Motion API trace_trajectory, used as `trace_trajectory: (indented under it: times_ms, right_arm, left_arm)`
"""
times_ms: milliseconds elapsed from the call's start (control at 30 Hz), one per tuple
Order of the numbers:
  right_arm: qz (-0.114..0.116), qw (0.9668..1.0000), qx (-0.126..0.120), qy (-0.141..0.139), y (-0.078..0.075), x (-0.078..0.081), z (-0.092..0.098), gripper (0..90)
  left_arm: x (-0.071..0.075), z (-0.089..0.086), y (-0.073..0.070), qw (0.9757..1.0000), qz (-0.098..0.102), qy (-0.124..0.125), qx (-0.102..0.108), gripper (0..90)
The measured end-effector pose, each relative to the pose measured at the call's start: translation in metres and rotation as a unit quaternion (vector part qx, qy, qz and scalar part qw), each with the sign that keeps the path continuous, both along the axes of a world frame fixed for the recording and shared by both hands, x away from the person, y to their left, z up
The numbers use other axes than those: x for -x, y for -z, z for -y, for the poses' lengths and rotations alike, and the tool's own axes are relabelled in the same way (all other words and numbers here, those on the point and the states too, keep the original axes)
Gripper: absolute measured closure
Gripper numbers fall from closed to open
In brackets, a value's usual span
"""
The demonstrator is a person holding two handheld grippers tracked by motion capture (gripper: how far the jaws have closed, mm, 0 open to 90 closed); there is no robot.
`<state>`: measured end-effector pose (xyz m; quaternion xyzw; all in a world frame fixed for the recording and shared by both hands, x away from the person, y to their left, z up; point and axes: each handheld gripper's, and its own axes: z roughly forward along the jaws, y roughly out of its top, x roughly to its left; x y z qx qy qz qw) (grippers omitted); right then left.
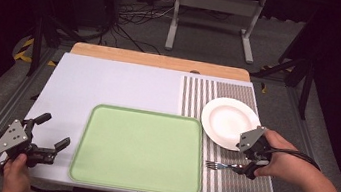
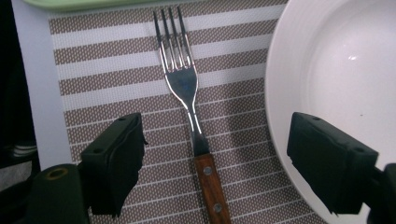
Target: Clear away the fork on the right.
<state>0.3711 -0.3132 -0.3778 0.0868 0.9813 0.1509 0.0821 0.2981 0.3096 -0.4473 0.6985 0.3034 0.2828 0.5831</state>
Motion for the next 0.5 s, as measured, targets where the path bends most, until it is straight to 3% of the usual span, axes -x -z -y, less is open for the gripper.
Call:
trace_trajectory:
  times_ms: [267,500]
  right_arm:
    - [-0.021,0.9991,0.031,-0.017,0.006,-0.001,-0.004,21.3]
    - [-0.026,0.9979,0.051,-0.031,0.012,-0.002,-0.007,30.2]
  left_arm:
    - [0.000,0.000,0.000,1.0000,0.000,0.001,0.001,0.0]
    - [0.000,0.000,0.000,1.0000,0.000,0.001,0.000,0.0]
